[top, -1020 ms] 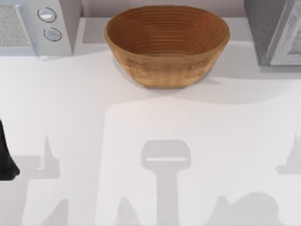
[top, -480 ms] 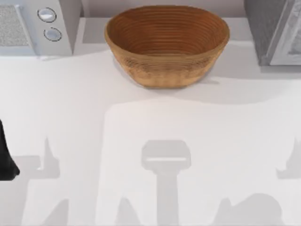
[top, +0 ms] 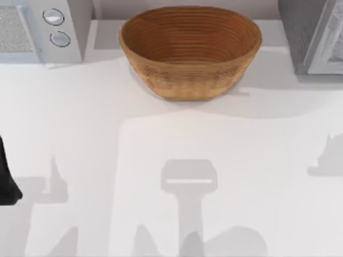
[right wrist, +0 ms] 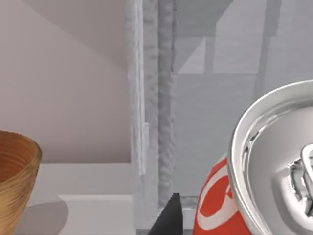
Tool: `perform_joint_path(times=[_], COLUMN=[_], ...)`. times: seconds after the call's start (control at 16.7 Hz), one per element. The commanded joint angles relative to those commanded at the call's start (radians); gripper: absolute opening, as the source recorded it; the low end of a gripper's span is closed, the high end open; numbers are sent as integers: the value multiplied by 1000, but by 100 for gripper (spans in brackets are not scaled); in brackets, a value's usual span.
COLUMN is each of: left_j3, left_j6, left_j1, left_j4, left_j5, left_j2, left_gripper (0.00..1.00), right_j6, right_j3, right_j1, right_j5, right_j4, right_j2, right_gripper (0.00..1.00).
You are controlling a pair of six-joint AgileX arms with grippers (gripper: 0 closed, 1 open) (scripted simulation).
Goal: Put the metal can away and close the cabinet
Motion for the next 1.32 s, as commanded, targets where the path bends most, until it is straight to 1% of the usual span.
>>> perform_joint_path(times=[0.54, 0.78, 0.9, 1.02, 1.32], left_j3=[0, 0, 0, 0, 0], left_j6=[0, 0, 0, 0, 0], left_j1=[0, 0, 0, 0, 0], left_j4=[0, 0, 0, 0, 0], left_j5=[0, 0, 0, 0, 0], left_j2=[0, 0, 0, 0, 0], left_gripper=[100, 100, 100, 100, 100], right_j6=[14, 13, 11, 9, 8], right_j3=[850, 1168, 1278, 1346, 1371], right_j1=[92, 124, 136, 143, 146], right_j5=[92, 126, 138, 146, 149], right_j4=[-213, -287, -312, -326, -332], right_j2=[644, 874, 953, 1003, 1021], right_gripper=[0, 0, 0, 0, 0])
